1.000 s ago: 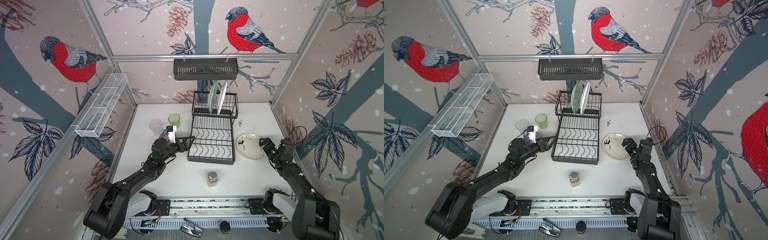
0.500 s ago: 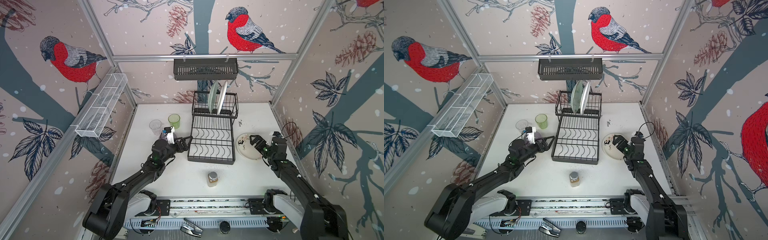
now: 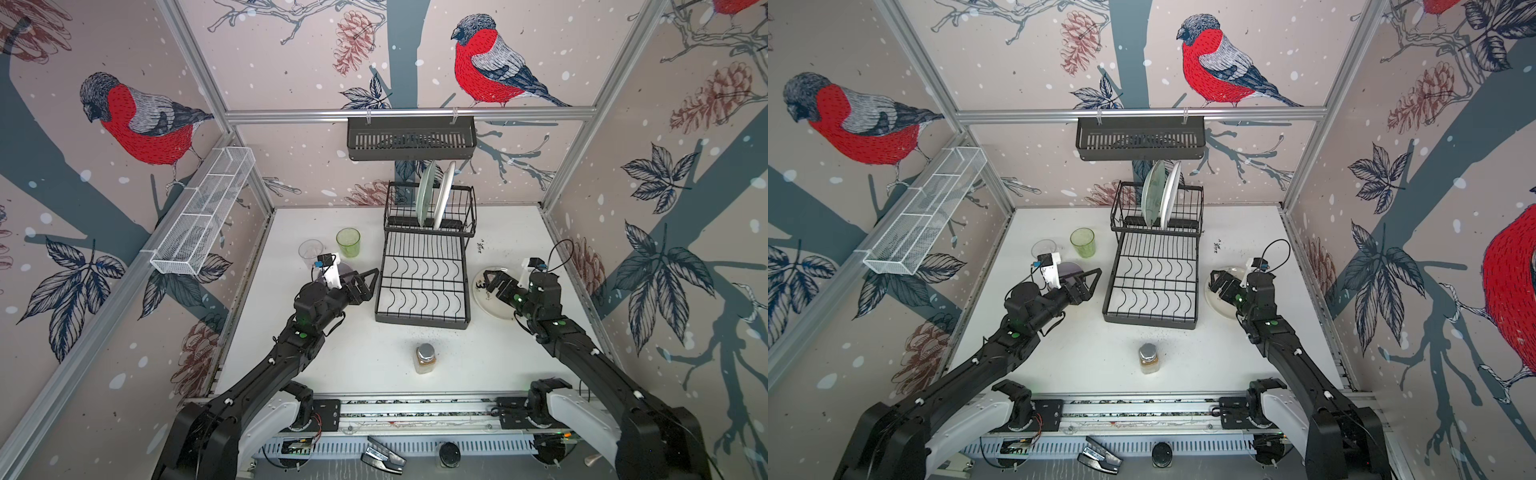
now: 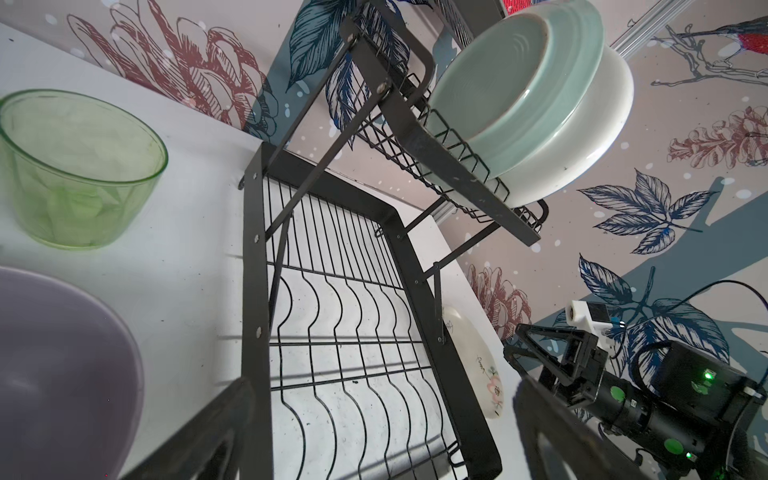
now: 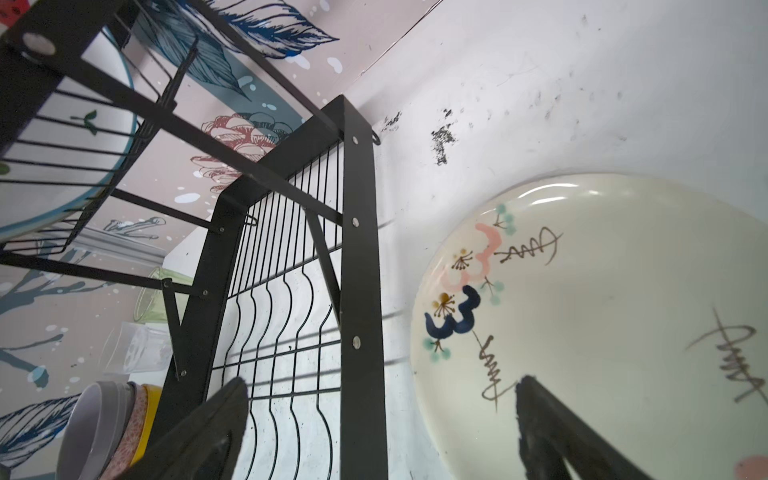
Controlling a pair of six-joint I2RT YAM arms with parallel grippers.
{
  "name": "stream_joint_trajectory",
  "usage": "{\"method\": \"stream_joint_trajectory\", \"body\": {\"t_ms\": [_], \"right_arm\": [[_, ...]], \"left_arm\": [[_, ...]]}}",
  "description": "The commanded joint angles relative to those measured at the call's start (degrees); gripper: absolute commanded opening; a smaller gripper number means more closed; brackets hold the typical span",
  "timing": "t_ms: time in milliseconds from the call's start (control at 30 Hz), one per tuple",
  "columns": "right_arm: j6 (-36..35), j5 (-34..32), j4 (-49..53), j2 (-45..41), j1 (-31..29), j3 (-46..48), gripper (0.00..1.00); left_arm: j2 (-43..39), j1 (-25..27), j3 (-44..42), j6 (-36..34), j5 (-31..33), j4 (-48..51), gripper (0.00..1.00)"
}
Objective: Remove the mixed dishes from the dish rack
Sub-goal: 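Open the right gripper and draw it back from the plate while the left arm rises, then reach the left gripper toward the pale green plate in the upper rack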
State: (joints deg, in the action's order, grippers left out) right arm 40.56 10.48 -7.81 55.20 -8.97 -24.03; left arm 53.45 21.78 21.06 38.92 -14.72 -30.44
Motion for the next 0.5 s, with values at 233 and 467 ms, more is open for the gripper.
{"method": "stream_joint_trajectory", "body": {"t_ms": [233, 467], "right_arm": [[-0.25, -2.48, -4.02, -1.79, -4.67, 1.14, 1.0], [-0.38, -3.1, -2.91, -5.83, -7.05, 1.7, 1.0]], "left_arm": [[-5.33, 1.62, 3.56, -7.42, 10.94, 10.0, 0.97], [-2.74, 7.35, 10.31, -9.35, 16.72, 15.52, 0.98]]}}
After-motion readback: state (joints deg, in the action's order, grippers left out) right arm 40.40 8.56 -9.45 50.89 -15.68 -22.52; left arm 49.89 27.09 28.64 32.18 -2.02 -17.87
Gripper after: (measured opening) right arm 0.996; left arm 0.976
